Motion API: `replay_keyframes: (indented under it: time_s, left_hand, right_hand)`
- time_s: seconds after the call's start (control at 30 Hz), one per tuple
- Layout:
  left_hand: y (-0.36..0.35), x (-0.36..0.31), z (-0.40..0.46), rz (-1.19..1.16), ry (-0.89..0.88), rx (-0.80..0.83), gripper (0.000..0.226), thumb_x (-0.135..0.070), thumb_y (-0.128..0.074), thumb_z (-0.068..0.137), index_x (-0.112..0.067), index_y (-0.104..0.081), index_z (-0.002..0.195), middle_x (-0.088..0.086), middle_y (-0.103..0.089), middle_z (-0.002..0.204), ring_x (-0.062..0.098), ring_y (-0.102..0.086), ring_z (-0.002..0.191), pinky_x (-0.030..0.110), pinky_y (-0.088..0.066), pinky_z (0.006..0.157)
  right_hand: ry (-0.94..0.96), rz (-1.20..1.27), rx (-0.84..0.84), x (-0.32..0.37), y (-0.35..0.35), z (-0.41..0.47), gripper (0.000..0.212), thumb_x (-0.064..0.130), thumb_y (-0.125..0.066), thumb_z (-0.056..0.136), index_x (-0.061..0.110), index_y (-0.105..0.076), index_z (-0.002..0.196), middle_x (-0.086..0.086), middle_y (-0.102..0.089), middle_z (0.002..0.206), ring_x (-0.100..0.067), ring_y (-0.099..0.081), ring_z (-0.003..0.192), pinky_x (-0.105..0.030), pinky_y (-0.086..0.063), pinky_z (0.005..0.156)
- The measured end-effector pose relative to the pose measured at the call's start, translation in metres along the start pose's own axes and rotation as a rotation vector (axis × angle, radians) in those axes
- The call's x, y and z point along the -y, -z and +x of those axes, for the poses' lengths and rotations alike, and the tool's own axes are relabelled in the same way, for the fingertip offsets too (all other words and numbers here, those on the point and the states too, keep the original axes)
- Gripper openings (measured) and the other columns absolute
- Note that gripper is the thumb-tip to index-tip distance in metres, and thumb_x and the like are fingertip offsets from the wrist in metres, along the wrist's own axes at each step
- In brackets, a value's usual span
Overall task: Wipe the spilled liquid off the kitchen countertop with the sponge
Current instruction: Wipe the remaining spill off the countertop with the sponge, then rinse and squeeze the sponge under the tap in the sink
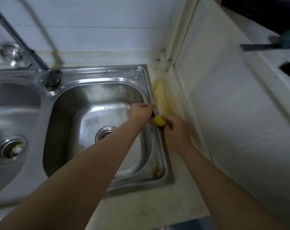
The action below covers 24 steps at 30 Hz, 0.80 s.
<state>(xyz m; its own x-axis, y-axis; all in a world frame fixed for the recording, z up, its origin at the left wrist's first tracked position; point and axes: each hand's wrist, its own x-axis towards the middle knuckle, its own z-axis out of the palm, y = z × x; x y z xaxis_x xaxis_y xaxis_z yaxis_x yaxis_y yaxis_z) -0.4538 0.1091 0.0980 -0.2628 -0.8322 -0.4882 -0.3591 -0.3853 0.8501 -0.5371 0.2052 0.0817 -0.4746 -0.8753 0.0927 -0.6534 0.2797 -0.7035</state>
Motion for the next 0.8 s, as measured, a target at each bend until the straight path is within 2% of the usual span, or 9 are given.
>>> replay_keyframes:
  time_s: [0.07,0.13,0.27,0.43,0.5,0.57,0.63,0.7,0.8]
  left_hand:
    - [0.005,0.008,-0.029,-0.095,0.045,0.044,0.034,-0.04,-0.063,0.087,-0.012,-0.061,0.068,0.016,-0.065,0.084,0.033,-0.067,0.09,0.043,-0.056,0.085]
    - [0.019,0.014,-0.055,-0.249,0.134,0.092,0.038,-0.046,-0.055,0.091,-0.011,-0.059,0.077,0.013,-0.062,0.082,0.027,-0.064,0.079,0.037,-0.056,0.077]
    - [0.071,0.027,-0.094,-0.488,0.201,0.127,0.044,-0.048,-0.045,0.095,-0.014,-0.056,0.069,-0.001,-0.058,0.052,0.014,-0.055,0.052,0.026,-0.049,0.057]
    - [0.16,0.044,-0.126,-0.583,0.152,-0.172,0.027,-0.018,-0.051,0.096,-0.007,-0.055,0.072,0.003,-0.057,0.048,0.014,-0.055,0.046,0.026,-0.05,0.046]
    - [0.193,0.047,-0.13,-0.592,0.149,-0.324,0.022,-0.008,-0.051,0.095,-0.004,-0.052,0.073,0.007,-0.058,0.051,0.017,-0.055,0.051,0.029,-0.05,0.048]
    - [0.229,0.044,-0.129,-0.576,0.153,-0.421,0.016,-0.005,-0.051,0.095,-0.001,-0.051,0.079,0.013,-0.054,0.067,0.019,-0.052,0.059,0.032,-0.05,0.052]
    - [0.261,0.038,-0.121,-0.562,0.137,-0.475,0.011,-0.006,-0.051,0.095,0.005,-0.053,0.098,0.015,-0.053,0.079,0.026,-0.054,0.07,0.04,-0.05,0.063]
    - [0.287,0.031,-0.108,-0.563,0.125,-0.488,0.029,-0.006,-0.05,0.096,0.006,-0.05,0.122,0.016,-0.055,0.089,0.029,-0.054,0.087,0.045,-0.049,0.076]
    - [0.323,0.02,-0.082,-0.551,0.11,-0.446,0.036,-0.007,-0.048,0.097,0.002,-0.045,0.131,0.015,-0.055,0.095,0.029,-0.053,0.094,0.044,-0.047,0.082]
  right_hand:
    - [-0.053,0.095,0.001,0.019,0.003,-0.014,0.035,0.001,-0.046,0.077,0.004,-0.068,0.105,-0.012,-0.066,0.095,-0.02,-0.058,0.085,-0.02,-0.038,0.07]
    - [-0.09,0.203,0.025,0.045,-0.002,-0.025,0.032,-0.004,-0.048,0.08,0.006,-0.066,0.104,-0.003,-0.062,0.094,-0.014,-0.055,0.087,-0.019,-0.039,0.073]
    - [-0.119,0.401,0.164,0.091,-0.029,-0.044,0.024,-0.006,-0.052,0.081,0.016,-0.058,0.087,-0.001,-0.062,0.09,-0.016,-0.059,0.088,-0.026,-0.047,0.081]
    - [-0.05,0.426,0.419,0.164,-0.079,-0.062,0.016,0.004,-0.054,0.085,0.009,-0.069,0.085,-0.005,-0.064,0.085,-0.019,-0.056,0.087,-0.029,-0.042,0.081]
    - [-0.012,0.364,0.496,0.196,-0.099,-0.061,0.019,0.013,-0.052,0.088,0.005,-0.069,0.088,-0.015,-0.067,0.093,-0.025,-0.057,0.09,-0.031,-0.042,0.08]
    - [0.055,0.275,0.5,0.225,-0.122,-0.053,0.021,0.016,-0.052,0.088,0.005,-0.067,0.099,-0.015,-0.067,0.105,-0.026,-0.058,0.099,-0.03,-0.043,0.083]
    - [0.057,0.213,0.418,0.244,-0.142,-0.035,0.017,0.017,-0.055,0.087,0.007,-0.064,0.097,-0.012,-0.064,0.098,-0.022,-0.057,0.094,-0.028,-0.042,0.078]
    - [0.015,0.2,0.307,0.257,-0.155,-0.011,0.02,0.021,-0.055,0.087,0.003,-0.061,0.095,-0.013,-0.06,0.091,-0.021,-0.056,0.088,-0.027,-0.038,0.07]
    - [-0.079,0.27,0.142,0.279,-0.162,0.028,0.038,0.015,-0.055,0.089,-0.004,-0.046,0.12,-0.021,-0.053,0.124,-0.031,-0.051,0.116,-0.03,-0.038,0.089]
